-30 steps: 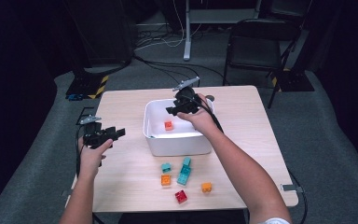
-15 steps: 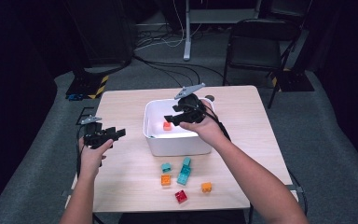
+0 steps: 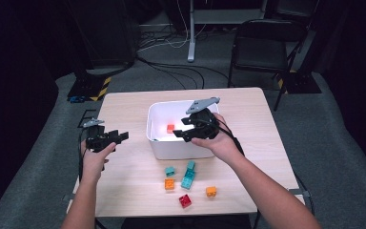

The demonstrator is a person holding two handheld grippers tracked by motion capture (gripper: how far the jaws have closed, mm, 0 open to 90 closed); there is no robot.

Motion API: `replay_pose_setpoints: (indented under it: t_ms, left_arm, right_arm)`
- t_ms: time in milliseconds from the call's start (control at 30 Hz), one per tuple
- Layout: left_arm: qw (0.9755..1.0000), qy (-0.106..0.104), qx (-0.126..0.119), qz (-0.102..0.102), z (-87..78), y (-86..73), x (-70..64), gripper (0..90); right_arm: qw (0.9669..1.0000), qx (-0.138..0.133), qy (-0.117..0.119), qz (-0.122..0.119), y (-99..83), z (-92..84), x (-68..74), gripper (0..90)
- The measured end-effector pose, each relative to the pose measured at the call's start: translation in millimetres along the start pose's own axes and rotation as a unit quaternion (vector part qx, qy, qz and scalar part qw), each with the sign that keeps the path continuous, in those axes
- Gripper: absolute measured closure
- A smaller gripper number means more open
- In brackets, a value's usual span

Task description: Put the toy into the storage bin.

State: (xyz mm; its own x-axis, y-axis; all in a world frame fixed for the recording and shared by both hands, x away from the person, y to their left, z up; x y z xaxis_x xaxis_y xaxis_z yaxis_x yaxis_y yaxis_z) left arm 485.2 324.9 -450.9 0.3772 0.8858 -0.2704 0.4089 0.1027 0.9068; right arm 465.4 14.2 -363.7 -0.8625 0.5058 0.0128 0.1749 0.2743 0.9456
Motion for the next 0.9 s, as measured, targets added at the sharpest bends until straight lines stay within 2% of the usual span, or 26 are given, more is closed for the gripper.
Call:
replay_pose_setpoints:
  t_ms: [200, 400, 500, 567, 633, 733, 767, 800, 900]
  left_arm:
    - [1.0000, 0.002, 0.002, -0.003, -0.1, -0.8, 0.2, 41.9]
    - [1.0000, 0.002, 0.002, -0.002, 0.3, -1.1, 0.0, 41.7]
    - [1.0000, 0.001, 0.002, -0.002, 0.3, -1.1, -0.1, 41.6]
    - [1.0000, 0.001, 0.002, -0.002, 0.5, -1.0, -0.1, 41.5]
    - [1.0000, 0.000, 0.003, -0.001, 0.8, -0.9, -0.2, 41.5]
    - [1.0000, 0.000, 0.001, -0.001, 1.6, -0.2, 0.1, 41.5]
    - [1.0000, 0.000, 0.001, -0.001, 1.6, -0.2, 0.1, 41.5]
    - [1.0000, 0.000, 0.002, -0.002, 2.1, -0.1, -0.4, 41.5]
    - [1.0000, -0.001, 0.003, -0.001, 2.8, -0.1, -1.2, 41.5]
  right_arm:
    - [0.9998, 0.000, -0.006, -0.018, -16.5, -12.0, 13.3, 42.7]
    - [0.9997, 0.002, -0.004, -0.023, -29.4, -16.6, 23.1, 42.8]
    - [0.9996, 0.004, -0.005, -0.027, -40.2, -18.1, 28.9, 42.7]
    - [0.9992, 0.002, -0.014, -0.036, -50.9, -19.4, 31.9, 42.8]
    - [0.9992, 0.003, -0.016, -0.037, -55.4, -19.8, 32.8, 42.8]
    - [0.9994, 0.013, -0.015, -0.030, -74.2, -20.3, 35.5, 43.0]
    - [0.9994, 0.013, -0.015, -0.030, -74.2, -20.3, 35.5, 43.0]
    - [0.9994, 0.018, -0.014, -0.025, -83.5, -21.2, 36.0, 43.2]
    - [0.9994, 0.022, -0.015, -0.022, -93.6, -22.9, 36.2, 43.3]
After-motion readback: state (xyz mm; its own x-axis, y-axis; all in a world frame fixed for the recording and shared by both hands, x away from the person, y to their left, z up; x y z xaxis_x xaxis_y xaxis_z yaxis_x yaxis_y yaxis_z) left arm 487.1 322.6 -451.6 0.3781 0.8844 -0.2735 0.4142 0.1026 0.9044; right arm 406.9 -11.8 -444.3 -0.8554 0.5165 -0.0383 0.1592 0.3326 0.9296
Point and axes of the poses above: each handheld gripper's, and its own axes: z roughly forward along the jaws, y roughly out of its top, x roughly to its left, the point moved 5 cm from there along z, roughly forward along the jaws, and after that the axes turned 15 degrees about -x, right-handed, at the moved point
